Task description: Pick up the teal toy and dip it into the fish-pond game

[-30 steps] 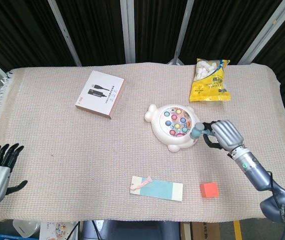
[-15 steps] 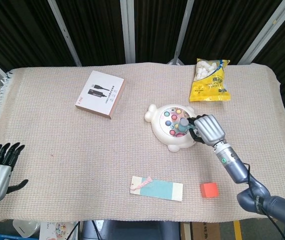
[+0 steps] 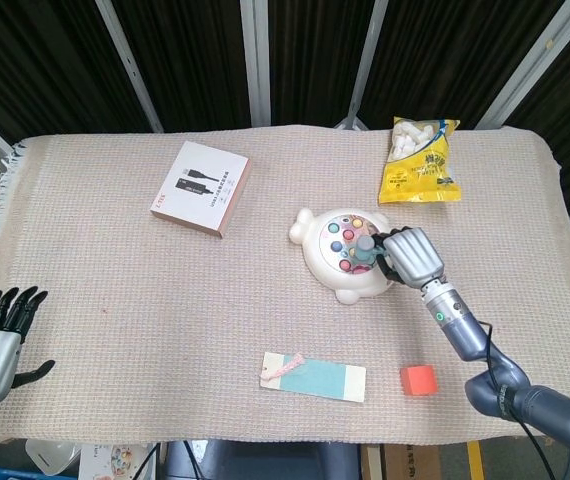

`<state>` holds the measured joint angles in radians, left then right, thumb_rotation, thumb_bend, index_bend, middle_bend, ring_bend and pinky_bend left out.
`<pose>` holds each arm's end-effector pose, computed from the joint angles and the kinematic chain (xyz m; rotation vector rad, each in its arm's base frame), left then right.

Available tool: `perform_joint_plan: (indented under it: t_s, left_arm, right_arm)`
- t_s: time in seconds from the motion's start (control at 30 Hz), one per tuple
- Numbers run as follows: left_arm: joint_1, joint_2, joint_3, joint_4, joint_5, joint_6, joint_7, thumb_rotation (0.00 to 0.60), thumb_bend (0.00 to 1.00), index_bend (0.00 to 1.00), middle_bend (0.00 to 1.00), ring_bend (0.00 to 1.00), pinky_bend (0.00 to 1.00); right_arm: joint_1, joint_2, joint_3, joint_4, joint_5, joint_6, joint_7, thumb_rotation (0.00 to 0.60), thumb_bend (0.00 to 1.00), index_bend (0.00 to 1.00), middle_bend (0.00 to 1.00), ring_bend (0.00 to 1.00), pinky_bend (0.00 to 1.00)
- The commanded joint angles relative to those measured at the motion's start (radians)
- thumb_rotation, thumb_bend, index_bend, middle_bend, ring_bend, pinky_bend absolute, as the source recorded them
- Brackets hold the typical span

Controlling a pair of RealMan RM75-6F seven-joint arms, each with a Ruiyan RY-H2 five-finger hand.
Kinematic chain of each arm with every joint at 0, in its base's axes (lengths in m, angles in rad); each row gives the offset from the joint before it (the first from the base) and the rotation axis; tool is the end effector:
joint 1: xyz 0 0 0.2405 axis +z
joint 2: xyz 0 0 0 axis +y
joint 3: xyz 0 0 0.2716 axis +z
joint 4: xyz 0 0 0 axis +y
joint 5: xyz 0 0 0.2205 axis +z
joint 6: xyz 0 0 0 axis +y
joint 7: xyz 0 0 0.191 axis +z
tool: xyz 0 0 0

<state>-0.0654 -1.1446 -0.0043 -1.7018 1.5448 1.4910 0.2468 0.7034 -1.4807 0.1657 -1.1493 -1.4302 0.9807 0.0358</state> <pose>-0.3071 0.2119 0.1294 -1.4855 -0.8205 -0.7953 -0.2100 -0.4438 0.0206 1.8280 -0.7658 0.9658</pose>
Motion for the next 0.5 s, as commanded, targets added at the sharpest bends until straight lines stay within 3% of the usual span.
perform_joint_plan:
  t_s: [0.03, 0.3, 0.5]
  left_arm:
    - [0.001, 0.000, 0.001, 0.000, -0.001, 0.001, 0.000, 0.600, 0.11, 0.10, 0.06, 0.00, 0.00]
    - [0.002, 0.000, 0.001, 0.005, -0.007, 0.000, -0.005, 0.600, 0.11, 0.10, 0.06, 0.00, 0.00]
    - [-0.001, -0.003, 0.000, 0.012, -0.004, -0.002, -0.014, 0.600, 0.11, 0.10, 0.06, 0.00, 0.00]
  right_arm:
    - [0.004, -0.012, -0.005, 0.017, 0.005, -0.009, 0.001, 0.600, 0.79, 0.92, 0.79, 0.66, 0.55]
    - [0.010, -0.037, -0.023, 0.056, 0.006, -0.028, -0.015, 0.600, 0.80, 0.92, 0.79, 0.66, 0.55]
    - [0.007, -0.015, -0.017, 0.028, 0.003, -0.006, -0.031, 0.600, 0.80, 0.92, 0.79, 0.66, 0.55]
